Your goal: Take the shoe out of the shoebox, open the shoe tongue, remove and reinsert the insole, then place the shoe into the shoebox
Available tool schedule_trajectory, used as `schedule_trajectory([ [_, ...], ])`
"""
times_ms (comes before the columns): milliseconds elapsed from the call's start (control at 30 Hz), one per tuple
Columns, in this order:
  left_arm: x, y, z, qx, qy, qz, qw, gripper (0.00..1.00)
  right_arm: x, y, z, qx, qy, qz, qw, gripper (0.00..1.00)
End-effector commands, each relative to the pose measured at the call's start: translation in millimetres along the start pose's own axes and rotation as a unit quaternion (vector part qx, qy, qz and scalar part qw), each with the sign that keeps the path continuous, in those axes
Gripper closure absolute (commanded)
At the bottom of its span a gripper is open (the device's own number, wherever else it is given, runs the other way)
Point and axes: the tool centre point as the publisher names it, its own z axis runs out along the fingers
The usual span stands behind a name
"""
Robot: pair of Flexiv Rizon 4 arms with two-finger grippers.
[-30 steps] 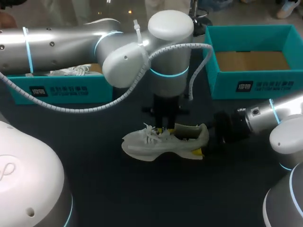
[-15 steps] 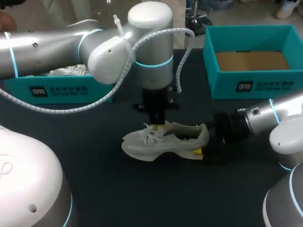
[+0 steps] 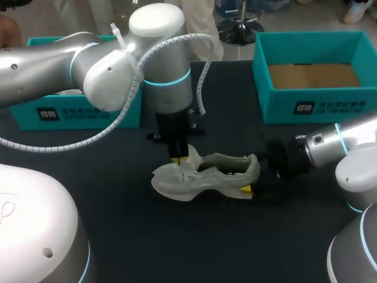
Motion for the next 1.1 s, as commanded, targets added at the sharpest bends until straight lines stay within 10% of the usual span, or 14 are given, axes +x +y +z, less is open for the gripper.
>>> schedule_trajectory([
  [33,-11.0,-3,8,0.001,0.02,-0.012,1.0,1.0,0.1,0.1,2,0.002,-0.001,0.0,1.0,1.0],
  [700,-26.8,2,26,-0.017,0.009,-0.051,0.999,1.0,0.1,0.1,2,0.002,-0.001,0.0,1.0,1.0],
  [800,-25.0,2,26,-0.021,0.011,-0.048,0.999,0.61,0.1,0.1,2,0.002,-0.001,0.0,1.0,1.0],
  [867,-24.2,3,24,-0.021,0.013,-0.046,0.999,0.52,0.1,0.1,2,0.002,-0.001,0.0,1.0,1.0],
  [967,-23.8,2,21,-0.019,0.015,-0.045,0.999,0.06,0.1,0.1,2,0.002,-0.001,0.0,1.0,1.0],
  [1100,-22.6,3,13,-0.013,0.019,-0.036,0.999,0.0,0.1,0.1,2,0.002,-0.001,0.0,1.0,1.0],
])
